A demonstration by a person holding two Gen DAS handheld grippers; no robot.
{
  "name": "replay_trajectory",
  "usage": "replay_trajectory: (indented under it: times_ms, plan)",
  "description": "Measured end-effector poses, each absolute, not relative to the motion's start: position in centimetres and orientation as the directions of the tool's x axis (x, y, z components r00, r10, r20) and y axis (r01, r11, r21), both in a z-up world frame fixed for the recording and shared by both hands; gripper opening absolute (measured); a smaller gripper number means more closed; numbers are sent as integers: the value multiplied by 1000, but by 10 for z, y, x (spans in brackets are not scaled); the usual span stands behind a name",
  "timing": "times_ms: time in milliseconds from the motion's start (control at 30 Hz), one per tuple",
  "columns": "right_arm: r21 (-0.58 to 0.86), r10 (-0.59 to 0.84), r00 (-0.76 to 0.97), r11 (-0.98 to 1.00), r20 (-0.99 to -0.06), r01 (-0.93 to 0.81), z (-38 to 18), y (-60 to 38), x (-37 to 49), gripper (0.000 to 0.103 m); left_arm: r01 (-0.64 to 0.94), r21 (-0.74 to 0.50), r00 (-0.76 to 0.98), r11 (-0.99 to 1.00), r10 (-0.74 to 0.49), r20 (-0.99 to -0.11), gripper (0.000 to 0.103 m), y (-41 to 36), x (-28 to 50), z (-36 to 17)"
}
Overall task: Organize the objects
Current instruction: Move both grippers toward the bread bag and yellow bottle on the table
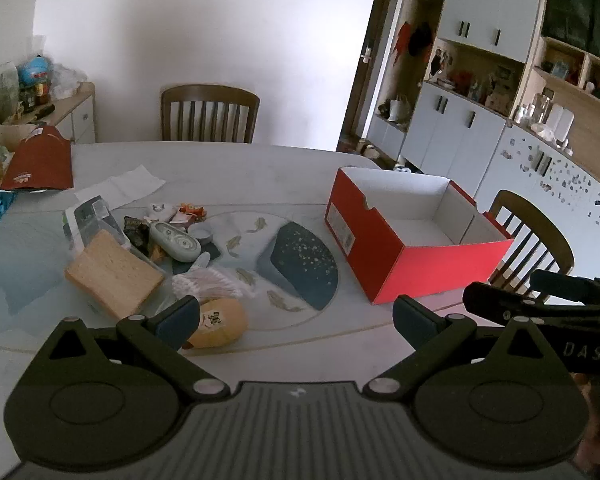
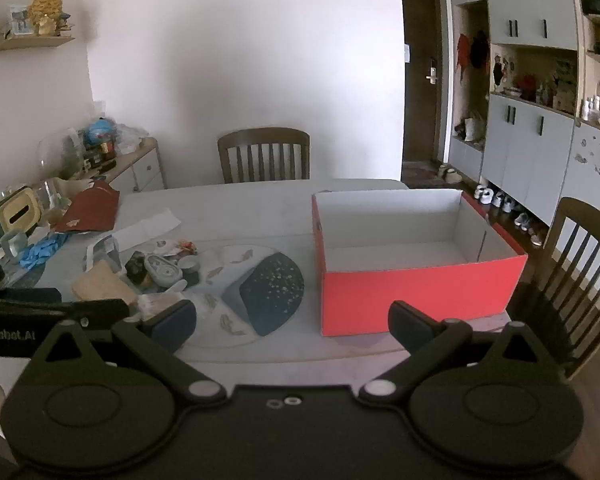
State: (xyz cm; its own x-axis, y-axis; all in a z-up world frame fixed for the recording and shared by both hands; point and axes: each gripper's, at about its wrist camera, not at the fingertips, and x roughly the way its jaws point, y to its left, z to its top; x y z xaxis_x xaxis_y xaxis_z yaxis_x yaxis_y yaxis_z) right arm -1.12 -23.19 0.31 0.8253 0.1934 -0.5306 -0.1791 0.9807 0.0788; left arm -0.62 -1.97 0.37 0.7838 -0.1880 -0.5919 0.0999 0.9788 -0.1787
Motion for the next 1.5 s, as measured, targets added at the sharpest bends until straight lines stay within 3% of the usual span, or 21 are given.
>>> replay_trajectory:
  times_ms: [767,1500]
  plan:
    - [79,207,820,977,-534,-196,4,-204,-2,102,82,-173,789,981,-170,-591,103,8,4,5]
    - [52,227,748,967,-624,-250,-12,-139,43,102,64,-145,769,987,-141,-624,103,67,60,-17]
